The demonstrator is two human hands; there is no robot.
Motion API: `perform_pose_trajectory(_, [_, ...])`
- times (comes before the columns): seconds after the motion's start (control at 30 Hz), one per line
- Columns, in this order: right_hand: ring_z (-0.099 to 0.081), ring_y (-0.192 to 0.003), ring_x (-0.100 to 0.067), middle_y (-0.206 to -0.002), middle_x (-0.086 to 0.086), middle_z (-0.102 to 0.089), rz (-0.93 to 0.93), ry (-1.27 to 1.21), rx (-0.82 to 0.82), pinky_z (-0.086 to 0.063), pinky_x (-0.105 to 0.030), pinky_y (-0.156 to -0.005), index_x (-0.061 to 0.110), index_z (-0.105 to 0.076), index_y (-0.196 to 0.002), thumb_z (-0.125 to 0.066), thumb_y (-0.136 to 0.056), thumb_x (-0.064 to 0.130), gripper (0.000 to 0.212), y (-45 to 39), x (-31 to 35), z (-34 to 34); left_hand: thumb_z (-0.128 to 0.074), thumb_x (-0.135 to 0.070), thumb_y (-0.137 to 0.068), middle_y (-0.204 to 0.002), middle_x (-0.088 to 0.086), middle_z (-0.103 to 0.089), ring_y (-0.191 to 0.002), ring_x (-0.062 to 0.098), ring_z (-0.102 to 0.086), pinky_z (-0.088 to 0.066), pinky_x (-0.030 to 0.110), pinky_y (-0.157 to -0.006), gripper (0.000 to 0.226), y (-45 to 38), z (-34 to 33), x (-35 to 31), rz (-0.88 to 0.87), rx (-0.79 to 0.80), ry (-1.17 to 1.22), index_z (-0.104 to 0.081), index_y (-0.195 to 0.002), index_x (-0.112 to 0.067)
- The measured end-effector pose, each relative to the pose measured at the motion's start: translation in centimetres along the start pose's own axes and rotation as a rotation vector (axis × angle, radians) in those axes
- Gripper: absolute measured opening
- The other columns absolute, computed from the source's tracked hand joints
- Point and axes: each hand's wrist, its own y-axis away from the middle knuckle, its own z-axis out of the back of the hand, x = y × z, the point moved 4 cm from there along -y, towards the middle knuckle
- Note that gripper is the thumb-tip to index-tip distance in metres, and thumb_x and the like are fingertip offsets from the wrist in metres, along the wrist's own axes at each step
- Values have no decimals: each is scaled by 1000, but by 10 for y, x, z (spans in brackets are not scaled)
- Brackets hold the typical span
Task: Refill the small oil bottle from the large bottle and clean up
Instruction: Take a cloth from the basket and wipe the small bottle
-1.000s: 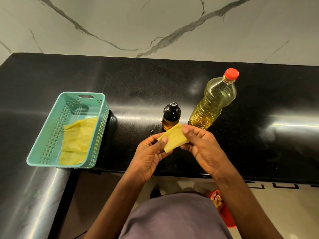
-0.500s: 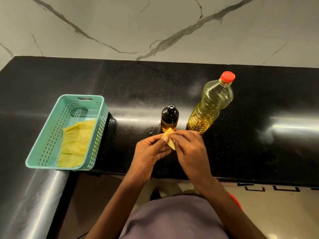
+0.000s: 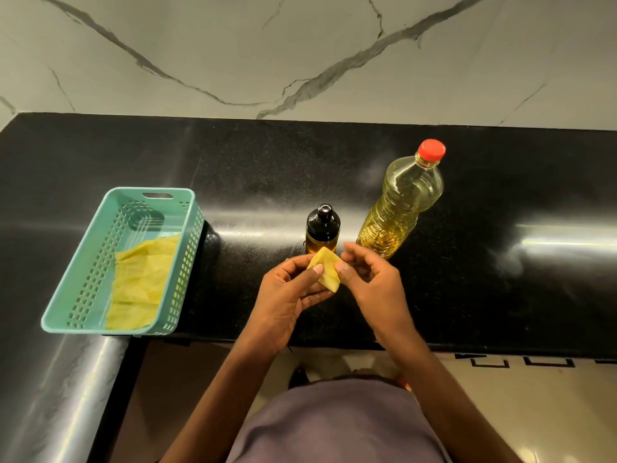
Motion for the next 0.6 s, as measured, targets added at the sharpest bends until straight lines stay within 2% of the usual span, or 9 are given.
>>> perform_pose_trajectory(0.07, [-66,-97,-15,-103,-4,-71,-108,-158,99,-57,-29,-80,13,-66,-112,-64,-86,12,26,-1,-4,-2,-61,-5,-87,-98,13,-73,-88,24,-72,-58,30,-72,19,1,0,0,-13,-7,-23,-66,-105,-8])
perform_pose_trajectory(0.13, [-68,-92,-16,-95,-3,-72,-46,-113,76,-57,-29,-76,12,-69,-103,-66,-85,13,19,0,-1,0,-62,-5,-85,-98,13,-74,-90,25,-71,-58,29,-73,19,1,2,1,-20,-29,-45,-67,-104,-8])
perform_pose_trajectory(0.27, [-61,-88,-3,-95,3,-66,350,326,-133,-50,-15,-78,14,-69,-100,-70,-83,12,17,7,15,0,-68,-15,-77,-97,13,-74,-91,24,-71,-58,29,-77,33,0,0,2,-10,-42,-8,-67,-108,-5])
perform_pose_trajectory(0.37, [-58,-90,-7,-98,-3,-62,540,503,-129,-49,-16,-79,9,-69,-104,-69,-83,12,21,11,18,-8,-67,-16,-76,-98,13,-74,-91,23,-71,-57,27,-73,30,1,1,2,-29,-53,26,-67,-105,-8])
perform_pose_trajectory(0.47, [-60,-94,-4,-101,4,-64,479,365,56,-49,-15,-82,12,-69,-109,-64,-87,17,24,8,18,-9,-61,-7,-86,-94,11,-74,-87,21,-72,-57,27,-70,18,-1,8,1,-60,-102,35,-67,-102,-8])
perform_pose_trajectory(0.53, [-61,-97,-2,-102,9,-65,372,241,160,-49,-15,-84,16,-68,-112,-65,-85,9,27,3,17,-7,-60,-4,-87,-90,12,-74,-82,21,-72,-58,28,-67,15,-5,13,0,-55,-115,51,-65,-100,-7])
perform_pose_trajectory(0.6, [-61,-94,-4,-102,11,-63,328,235,188,-50,-16,-84,22,-62,-117,-69,-82,5,40,-2,15,-6,-60,-3,-86,-92,15,-73,-82,23,-72,-58,29,-68,15,-7,14,0,-42,-90,46,-65,-100,-6])
